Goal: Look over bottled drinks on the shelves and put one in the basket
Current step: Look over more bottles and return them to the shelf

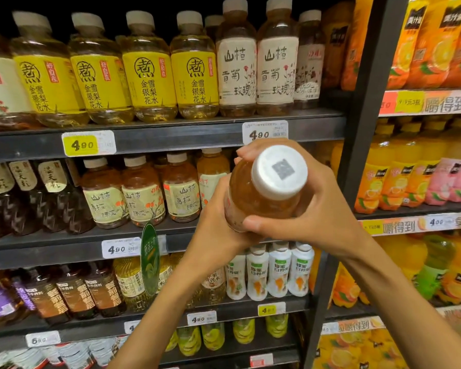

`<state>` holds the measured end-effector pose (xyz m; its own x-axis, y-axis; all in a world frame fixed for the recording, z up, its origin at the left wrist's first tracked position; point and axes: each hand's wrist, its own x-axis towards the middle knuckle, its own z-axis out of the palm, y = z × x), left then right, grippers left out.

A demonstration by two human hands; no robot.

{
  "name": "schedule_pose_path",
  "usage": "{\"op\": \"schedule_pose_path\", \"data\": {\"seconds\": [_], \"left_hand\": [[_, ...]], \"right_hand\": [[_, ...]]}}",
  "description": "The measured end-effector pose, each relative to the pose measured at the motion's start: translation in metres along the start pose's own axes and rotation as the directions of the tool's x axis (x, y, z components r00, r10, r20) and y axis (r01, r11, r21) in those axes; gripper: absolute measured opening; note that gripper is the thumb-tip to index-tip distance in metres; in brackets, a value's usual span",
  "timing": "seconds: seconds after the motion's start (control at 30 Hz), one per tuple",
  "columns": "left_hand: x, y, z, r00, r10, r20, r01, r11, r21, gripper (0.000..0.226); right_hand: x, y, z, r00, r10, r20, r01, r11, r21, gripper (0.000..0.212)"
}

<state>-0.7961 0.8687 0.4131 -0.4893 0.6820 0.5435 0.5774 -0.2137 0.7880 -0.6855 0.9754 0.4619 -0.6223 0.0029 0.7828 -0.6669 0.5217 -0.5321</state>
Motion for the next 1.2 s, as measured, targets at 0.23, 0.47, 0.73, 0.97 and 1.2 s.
{"op": "schedule_pose_path", "data": {"seconds": [0.23, 0.47, 0.73, 0.97, 1.2], "left_hand": [[-0.012, 0.000, -0.012, 0.987, -0.004, 0.160, 0.003, 1.000, 0.004, 0.083], [-0.022, 0.012, -0.009, 0.966, -0.026, 0.257, 0.031, 0.999, -0.018, 0.068], [-0.013, 0.017, 0.017, 0.990, -0.139, -0.032, 0.122, 0.941, -0.314, 0.062], [-0.015, 0.010, 0.014, 0.913, -0.171, 0.371, 0.389, 0.643, -0.660, 0.085], [-0.009, 0.021, 0.023, 0.989, -0.150, 0.013, 0.146, 0.938, -0.314, 0.053]], "right_hand": [[0.011, 0.001, -0.012, 0.993, 0.090, 0.071, -0.104, 0.967, 0.232, 0.067], [0.024, 0.008, -0.012, 0.956, 0.289, 0.053, -0.272, 0.801, 0.533, 0.025], [0.039, 0.005, -0.015, 0.861, 0.471, -0.193, -0.303, 0.778, 0.550, 0.045], [0.045, 0.001, -0.021, 0.887, 0.462, -0.009, -0.360, 0.703, 0.614, 0.032], [0.054, -0.007, -0.018, 0.853, 0.402, -0.334, -0.323, 0.907, 0.269, 0.029]]}}
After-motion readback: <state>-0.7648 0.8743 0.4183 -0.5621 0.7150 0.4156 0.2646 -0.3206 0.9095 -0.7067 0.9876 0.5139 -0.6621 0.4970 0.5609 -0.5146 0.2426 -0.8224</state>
